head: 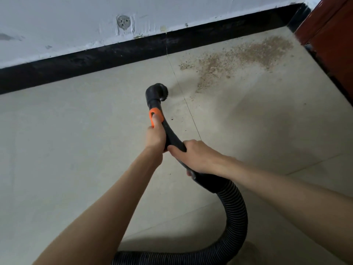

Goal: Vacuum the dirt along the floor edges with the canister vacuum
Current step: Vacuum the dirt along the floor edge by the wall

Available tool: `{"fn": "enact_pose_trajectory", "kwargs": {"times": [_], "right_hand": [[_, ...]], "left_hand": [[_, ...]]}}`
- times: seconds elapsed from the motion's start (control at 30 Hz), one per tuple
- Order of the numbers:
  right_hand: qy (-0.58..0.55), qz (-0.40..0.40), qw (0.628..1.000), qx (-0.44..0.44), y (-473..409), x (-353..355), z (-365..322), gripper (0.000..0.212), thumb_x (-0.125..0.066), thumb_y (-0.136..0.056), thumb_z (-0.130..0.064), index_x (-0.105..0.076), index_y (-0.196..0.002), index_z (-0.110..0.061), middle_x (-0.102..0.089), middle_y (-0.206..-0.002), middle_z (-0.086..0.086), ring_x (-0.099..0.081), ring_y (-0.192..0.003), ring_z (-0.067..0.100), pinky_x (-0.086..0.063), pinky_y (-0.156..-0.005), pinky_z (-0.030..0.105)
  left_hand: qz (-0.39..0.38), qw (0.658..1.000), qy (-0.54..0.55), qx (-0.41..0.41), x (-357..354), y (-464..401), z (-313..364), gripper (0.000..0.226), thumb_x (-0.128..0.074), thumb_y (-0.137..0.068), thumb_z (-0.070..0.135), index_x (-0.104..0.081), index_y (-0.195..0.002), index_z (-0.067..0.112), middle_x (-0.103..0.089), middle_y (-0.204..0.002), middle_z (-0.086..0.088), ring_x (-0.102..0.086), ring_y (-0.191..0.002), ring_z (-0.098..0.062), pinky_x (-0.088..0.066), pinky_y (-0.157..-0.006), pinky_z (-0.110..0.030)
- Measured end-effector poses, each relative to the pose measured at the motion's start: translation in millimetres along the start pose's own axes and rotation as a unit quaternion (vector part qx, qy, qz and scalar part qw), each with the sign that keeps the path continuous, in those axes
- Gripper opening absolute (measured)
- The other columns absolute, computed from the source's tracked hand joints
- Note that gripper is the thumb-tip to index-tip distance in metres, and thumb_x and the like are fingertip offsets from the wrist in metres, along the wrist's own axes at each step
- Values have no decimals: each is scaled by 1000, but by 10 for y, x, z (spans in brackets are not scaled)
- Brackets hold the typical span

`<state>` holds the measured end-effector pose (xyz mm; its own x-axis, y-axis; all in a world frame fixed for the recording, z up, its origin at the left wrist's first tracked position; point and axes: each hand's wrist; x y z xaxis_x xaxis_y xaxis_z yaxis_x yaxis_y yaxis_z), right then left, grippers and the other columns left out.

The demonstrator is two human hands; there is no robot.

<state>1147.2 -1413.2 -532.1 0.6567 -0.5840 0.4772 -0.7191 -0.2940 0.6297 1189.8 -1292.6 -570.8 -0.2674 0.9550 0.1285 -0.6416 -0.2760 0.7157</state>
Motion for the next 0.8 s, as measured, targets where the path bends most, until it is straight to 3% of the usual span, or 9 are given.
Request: {"fn": "enact_pose_trajectory", "kwargs": {"times": [0.13, 0.3, 0.43, 0.8], "right_hand": [[29, -32, 999, -33, 145, -159, -28, 52, -40, -94, -61, -51, -76, -14, -64, -49, 3, -59, -38, 14, -50, -51, 26], [35, -34, 997, -52, 270, -262, 79, 52, -39, -95, -61, -51, -77, -14, -62, -49, 0, -56, -36, 10, -49, -51, 25], [3, -8, 997, -71, 294, -206, 202, 52, -40, -94, -61, -53, -79, -13, -60, -45, -1, -58, -38, 11, -52, -55, 28], [-72, 39, 994, -77, 137, 8, 439, 54, -41, -89, -66, -53, -77, -15, -62, -46, -1, -59, -40, 13, -51, -53, 29]], "left_hand": [[12, 999, 22, 22, 166, 185, -239, 56, -28, -96, 57, -54, -106, 8, -64, -106, -17, -64, -97, -31, -52, -70, -35], [-17, 1000, 11, 18, 150, 327, -386, 45, -28, -98, 50, -52, -84, 14, -58, -87, -10, -59, -79, -23, -50, -65, -32], [-38, 999, -10, 12, -21, 331, -341, 50, -26, -98, 50, -55, -98, 9, -61, -95, -12, -62, -89, -27, -51, -66, -32], [-70, 995, -75, -7, -403, 148, -123, 54, -24, -99, 52, -53, -107, 7, -57, -84, -5, -57, -75, -18, -44, -54, -29]]}}
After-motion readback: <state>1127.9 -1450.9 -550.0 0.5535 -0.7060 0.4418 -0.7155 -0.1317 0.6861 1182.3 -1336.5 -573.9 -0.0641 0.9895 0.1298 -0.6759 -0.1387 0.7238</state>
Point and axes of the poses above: each hand's wrist, its own y-axis away from the middle knuckle, its own x-axis out of the back of the hand, z = x × y
